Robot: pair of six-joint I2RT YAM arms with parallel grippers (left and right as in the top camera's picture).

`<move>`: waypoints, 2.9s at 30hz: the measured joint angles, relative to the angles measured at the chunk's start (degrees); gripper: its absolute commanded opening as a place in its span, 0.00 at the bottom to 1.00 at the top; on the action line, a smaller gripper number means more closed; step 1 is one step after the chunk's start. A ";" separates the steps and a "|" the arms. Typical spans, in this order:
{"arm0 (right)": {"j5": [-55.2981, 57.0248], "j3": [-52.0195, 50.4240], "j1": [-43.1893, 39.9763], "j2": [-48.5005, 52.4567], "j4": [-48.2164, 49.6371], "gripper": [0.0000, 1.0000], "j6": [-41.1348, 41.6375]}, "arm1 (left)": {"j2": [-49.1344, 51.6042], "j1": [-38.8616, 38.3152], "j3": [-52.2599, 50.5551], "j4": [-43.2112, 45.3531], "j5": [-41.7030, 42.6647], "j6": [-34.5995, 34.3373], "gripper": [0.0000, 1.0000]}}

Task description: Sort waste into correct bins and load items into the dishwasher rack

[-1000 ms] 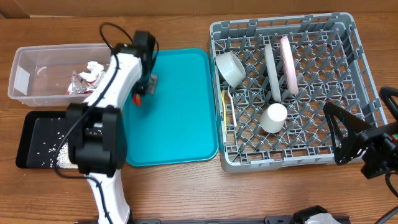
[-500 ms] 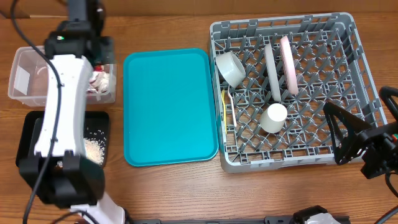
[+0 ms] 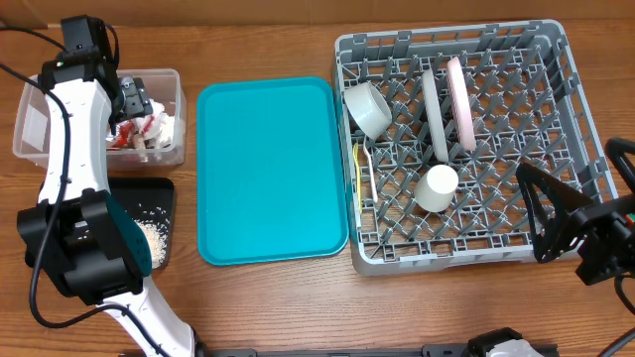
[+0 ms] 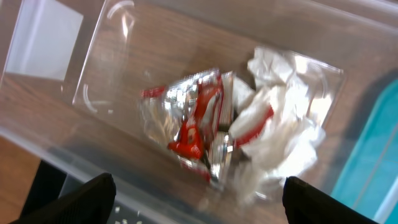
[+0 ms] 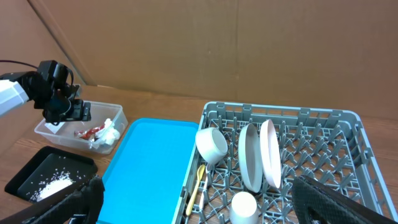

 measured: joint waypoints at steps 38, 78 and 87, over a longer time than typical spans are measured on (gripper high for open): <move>0.02 0.00 0.00 0.00 0.02 1.00 0.02 | -47.71 -2.16 13.16 -31.12 17.77 2.36 1.00; 4.68 -97.74 -12.24 -49.51 65.20 1.00 4.94 | -47.71 -2.16 13.14 -31.15 18.18 2.36 1.00; 3.78 -122.68 -13.62 -66.47 68.78 1.00 10.82 | -47.71 -2.16 13.14 -31.15 18.32 2.36 1.00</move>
